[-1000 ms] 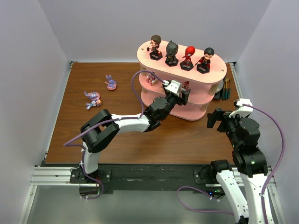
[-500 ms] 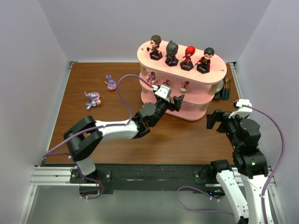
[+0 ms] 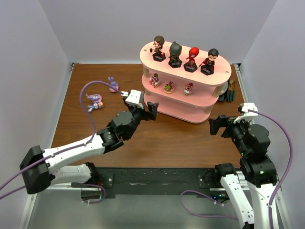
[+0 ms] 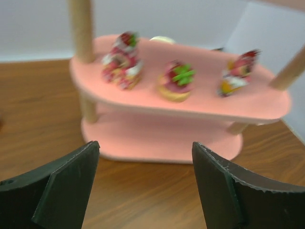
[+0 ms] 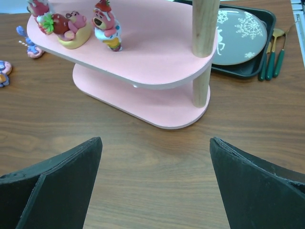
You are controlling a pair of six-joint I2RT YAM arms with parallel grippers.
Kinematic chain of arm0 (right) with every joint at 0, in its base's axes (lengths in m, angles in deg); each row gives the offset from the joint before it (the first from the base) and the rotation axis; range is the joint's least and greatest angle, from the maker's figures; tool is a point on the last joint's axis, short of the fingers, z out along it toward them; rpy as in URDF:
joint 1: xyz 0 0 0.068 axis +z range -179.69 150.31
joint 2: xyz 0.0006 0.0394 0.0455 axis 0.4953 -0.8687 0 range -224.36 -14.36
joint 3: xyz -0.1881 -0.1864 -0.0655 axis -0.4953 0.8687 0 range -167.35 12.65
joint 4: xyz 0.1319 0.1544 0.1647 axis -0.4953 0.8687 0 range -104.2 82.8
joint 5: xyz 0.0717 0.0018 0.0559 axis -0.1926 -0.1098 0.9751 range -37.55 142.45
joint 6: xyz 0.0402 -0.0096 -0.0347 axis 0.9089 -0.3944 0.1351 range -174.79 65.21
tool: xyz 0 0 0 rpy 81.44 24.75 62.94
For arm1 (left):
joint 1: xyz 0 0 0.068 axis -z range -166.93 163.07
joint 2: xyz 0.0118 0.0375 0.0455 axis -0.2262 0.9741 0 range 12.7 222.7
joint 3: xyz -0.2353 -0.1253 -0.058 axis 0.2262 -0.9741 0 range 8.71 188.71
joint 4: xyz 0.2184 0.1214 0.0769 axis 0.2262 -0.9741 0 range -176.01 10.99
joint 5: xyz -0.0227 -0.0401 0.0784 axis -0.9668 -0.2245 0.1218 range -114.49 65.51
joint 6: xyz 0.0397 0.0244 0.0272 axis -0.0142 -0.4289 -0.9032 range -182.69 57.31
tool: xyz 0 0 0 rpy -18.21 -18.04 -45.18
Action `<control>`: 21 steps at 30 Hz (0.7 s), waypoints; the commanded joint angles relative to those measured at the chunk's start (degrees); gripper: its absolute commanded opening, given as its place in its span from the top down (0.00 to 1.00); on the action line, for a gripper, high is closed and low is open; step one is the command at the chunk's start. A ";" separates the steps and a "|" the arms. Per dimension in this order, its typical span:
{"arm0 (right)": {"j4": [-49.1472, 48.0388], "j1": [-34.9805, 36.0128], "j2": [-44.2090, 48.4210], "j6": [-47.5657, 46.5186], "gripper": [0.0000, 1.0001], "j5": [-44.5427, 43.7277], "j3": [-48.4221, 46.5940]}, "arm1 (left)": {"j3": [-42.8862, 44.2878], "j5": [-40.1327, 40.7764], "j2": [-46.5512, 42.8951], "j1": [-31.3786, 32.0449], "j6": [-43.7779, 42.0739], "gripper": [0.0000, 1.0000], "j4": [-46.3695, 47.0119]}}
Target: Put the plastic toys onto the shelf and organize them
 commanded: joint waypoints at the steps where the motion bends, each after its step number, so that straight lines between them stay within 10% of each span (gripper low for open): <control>1: -0.32 0.25 0.35 -0.07 0.01 2.55 -1.38 | -2.24 3.22 -5.54 -6.11 9.06 0.16 -18.15; 9: -1.99 0.24 1.23 0.54 0.02 4.83 0.72 | -8.83 -3.17 -14.34 -26.41 20.48 0.09 -27.13; 21: -4.01 0.33 2.02 1.51 0.02 9.14 5.12 | -7.70 -10.25 -0.38 -51.12 42.45 0.12 -29.15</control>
